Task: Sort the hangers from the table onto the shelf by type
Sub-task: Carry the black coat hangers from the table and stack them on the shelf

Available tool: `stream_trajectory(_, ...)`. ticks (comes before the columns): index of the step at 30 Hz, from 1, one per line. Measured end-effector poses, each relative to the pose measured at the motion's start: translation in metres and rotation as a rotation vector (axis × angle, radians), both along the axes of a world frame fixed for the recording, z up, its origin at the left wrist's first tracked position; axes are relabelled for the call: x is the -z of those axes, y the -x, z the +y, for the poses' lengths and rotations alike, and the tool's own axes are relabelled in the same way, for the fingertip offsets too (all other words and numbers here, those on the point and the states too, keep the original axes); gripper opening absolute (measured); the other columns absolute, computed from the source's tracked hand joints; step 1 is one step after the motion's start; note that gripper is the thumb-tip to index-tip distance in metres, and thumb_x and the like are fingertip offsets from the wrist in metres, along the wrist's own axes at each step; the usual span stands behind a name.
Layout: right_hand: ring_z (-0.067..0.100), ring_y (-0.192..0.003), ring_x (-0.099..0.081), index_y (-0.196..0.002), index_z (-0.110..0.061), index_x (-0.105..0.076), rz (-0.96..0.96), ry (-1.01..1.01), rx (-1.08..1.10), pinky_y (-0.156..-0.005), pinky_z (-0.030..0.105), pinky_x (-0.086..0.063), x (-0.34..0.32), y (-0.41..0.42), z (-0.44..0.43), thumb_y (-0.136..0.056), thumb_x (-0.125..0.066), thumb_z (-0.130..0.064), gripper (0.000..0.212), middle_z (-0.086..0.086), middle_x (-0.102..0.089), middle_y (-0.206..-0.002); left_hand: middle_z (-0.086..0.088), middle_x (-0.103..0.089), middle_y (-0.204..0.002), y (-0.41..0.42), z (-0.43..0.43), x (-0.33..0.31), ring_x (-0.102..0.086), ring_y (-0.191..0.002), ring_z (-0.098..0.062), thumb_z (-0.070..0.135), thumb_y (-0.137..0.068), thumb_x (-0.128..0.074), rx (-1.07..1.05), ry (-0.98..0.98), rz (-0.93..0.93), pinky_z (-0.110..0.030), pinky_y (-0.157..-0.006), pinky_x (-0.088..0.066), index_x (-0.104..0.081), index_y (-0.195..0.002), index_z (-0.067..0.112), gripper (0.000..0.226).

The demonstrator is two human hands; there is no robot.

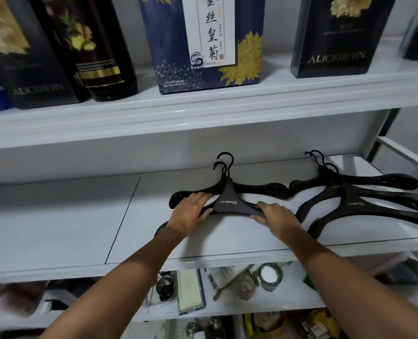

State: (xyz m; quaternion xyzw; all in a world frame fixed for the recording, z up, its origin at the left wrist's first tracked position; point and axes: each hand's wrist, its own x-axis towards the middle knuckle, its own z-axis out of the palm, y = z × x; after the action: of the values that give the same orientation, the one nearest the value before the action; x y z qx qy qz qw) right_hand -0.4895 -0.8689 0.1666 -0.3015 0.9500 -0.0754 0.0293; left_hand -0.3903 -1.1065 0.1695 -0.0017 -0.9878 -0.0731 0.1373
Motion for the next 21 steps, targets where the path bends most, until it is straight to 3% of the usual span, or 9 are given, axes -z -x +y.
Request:
stream_trajectory(4, 0.033, -0.103, -0.062, -0.126, -0.015, -0.048, -0.024, -0.052, -0.040, -0.080, 0.037, -0.047, 0.008, -0.002, -0.008, -0.094, -0.044, -0.051, 0.048, 0.014, -0.065, -0.108, 0.004, -0.034, -0.149, 0.004, -0.004, 0.013, -0.031, -0.135, -0.019, 0.047, -0.094, -0.046, -0.066, -0.049, -0.186, -0.030, -0.111, -0.023, -0.031, -0.145, 0.021, 0.059)
stream_trajectory(9, 0.033, -0.103, -0.061, -0.120, -0.013, -0.051, -0.070, -0.084, -0.029, -0.079, 0.036, -0.047, 0.023, -0.002, -0.004, -0.095, -0.046, -0.049, 0.045, 0.013, -0.065, -0.108, 0.002, -0.016, -0.158, 0.004, -0.009, 0.026, -0.012, -0.146, -0.019, 0.052, -0.094, -0.040, -0.120, -0.010, -0.302, -0.033, -0.119, -0.007, -0.020, -0.150, 0.020, 0.067)
stream_trajectory(11, 0.031, -0.105, -0.060, -0.121, -0.013, -0.053, -0.088, -0.098, -0.022, -0.080, 0.036, -0.047, 0.030, -0.003, -0.003, -0.096, -0.045, -0.048, 0.044, 0.011, -0.062, -0.113, 0.002, -0.008, -0.160, 0.007, -0.011, 0.029, -0.004, -0.148, -0.018, 0.064, -0.090, -0.032, -0.137, 0.032, -0.347, -0.035, -0.120, -0.002, -0.015, -0.150, 0.022, 0.075)
stream_trajectory(16, 0.027, -0.119, -0.044, -0.126, -0.015, -0.055, 0.076, -0.216, -0.031, -0.090, 0.036, -0.042, 0.036, -0.001, -0.008, -0.094, -0.045, -0.050, 0.049, 0.007, -0.051, -0.127, -0.004, 0.005, -0.160, 0.018, -0.011, 0.038, 0.008, -0.148, -0.022, 0.062, -0.092, -0.028, -0.153, 0.112, -0.435, -0.038, -0.119, 0.007, -0.001, -0.152, 0.022, 0.077)
stream_trajectory(18, 0.028, -0.112, -0.051, -0.119, -0.015, -0.061, 0.181, -0.231, -0.026, -0.088, 0.037, -0.043, 0.034, 0.001, -0.010, -0.084, -0.060, -0.053, 0.052, 0.009, -0.057, -0.120, -0.005, 0.006, -0.160, 0.022, -0.011, 0.042, 0.009, -0.148, -0.023, 0.065, -0.089, -0.017, -0.134, 0.152, -0.472, -0.039, -0.119, 0.007, 0.001, -0.152, 0.022, 0.079)
stream_trajectory(20, 0.030, -0.086, -0.061, -0.096, -0.012, -0.071, 0.219, -0.251, 0.014, -0.070, 0.039, -0.052, 0.034, 0.005, -0.011, -0.051, -0.084, -0.057, 0.065, 0.011, -0.065, -0.098, -0.004, 0.007, -0.160, 0.023, -0.012, 0.046, 0.009, -0.148, -0.023, 0.055, -0.097, -0.019, -0.109, 0.150, -0.526, -0.040, -0.119, 0.006, 0.002, -0.152, 0.022, 0.068)
stream_trajectory(21, 0.031, -0.077, -0.063, -0.088, -0.012, -0.073, 0.239, -0.211, 0.021, -0.064, 0.039, -0.053, 0.040, 0.008, -0.011, -0.038, -0.087, -0.059, 0.071, 0.012, -0.067, -0.092, -0.004, 0.008, -0.160, 0.023, -0.012, 0.049, 0.009, -0.148, -0.022, 0.050, -0.100, -0.021, -0.099, 0.141, -0.546, -0.040, -0.119, 0.006, 0.003, -0.152, 0.022, 0.063)
